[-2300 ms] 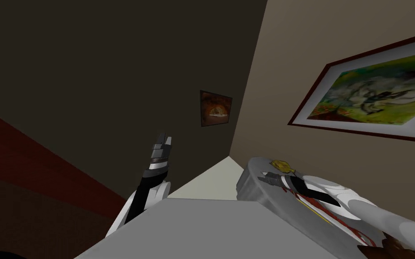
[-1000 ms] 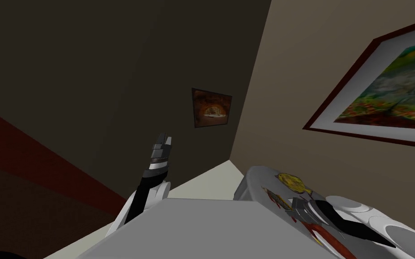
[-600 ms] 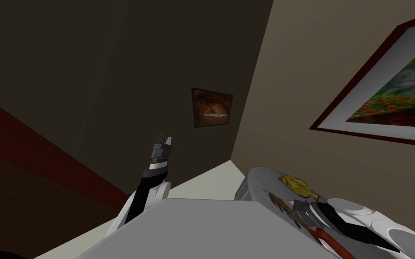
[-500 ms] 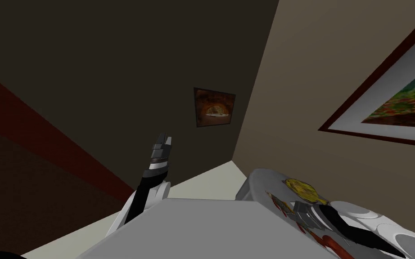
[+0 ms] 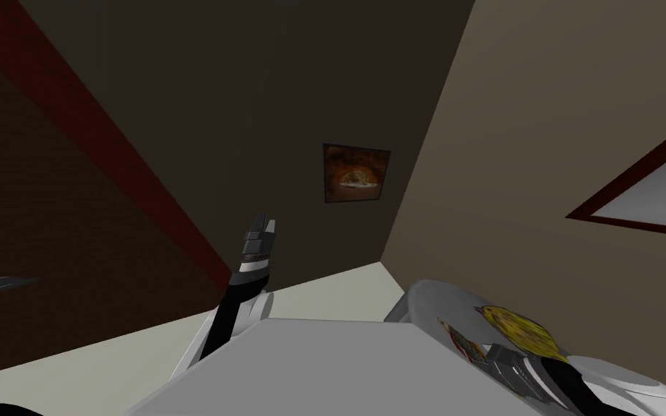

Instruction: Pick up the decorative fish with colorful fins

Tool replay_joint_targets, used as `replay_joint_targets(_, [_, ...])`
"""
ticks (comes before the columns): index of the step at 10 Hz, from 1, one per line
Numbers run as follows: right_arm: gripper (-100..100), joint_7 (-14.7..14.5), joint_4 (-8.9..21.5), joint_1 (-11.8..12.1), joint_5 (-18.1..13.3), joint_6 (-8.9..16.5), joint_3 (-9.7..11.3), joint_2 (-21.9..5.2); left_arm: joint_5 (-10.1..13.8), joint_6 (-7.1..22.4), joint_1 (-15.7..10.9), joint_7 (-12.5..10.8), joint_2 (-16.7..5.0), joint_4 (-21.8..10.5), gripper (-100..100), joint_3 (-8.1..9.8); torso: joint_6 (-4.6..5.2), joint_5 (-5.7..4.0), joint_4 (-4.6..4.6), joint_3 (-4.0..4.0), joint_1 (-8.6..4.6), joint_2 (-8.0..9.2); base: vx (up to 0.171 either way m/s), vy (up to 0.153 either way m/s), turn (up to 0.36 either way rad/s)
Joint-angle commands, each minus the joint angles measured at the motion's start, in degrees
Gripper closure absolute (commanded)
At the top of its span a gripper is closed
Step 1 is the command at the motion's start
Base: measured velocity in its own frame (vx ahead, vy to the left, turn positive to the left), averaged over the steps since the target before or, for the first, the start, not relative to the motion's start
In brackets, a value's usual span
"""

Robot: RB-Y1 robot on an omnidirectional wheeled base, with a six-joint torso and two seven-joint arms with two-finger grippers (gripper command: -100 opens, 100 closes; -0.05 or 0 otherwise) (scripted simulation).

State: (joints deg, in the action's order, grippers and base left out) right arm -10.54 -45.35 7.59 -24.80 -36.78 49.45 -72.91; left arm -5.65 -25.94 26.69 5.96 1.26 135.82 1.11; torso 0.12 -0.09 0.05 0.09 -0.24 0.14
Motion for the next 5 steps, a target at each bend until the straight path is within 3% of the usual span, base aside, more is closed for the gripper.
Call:
replay_joint_targets(1, [-100,-0.31,-0.78,2.31,1.09,0.75,-0.68,-0.23,0.0,0.0,0.0,0.0,0.0,0.0,0,0.0,0.0,0.0,0.0,0.0,0.0,0.0,-0.042,-0.009,0.129])
replay_joint_targets(4, [-100,-1.13,-3.55,7.4,5.1,3.63,-3.12,-0.66,0.0,0.0,0.01,0.0,0.0,0.0,0,0.01,0.07,-0.01,-0.02,-0.04,-0.02,-0.06,-0.046,-0.017,0.198])
replay_joint_targets(5, [-100,-1.13,-3.55,8.12,5.1,3.63,-3.12,-0.66,0.0,0.0,0.0,0.0,0.0,0.0,0,0.0,0.02,0.0,-0.01,-0.01,-0.04,-0.02,-0.05,-0.017,0.179])
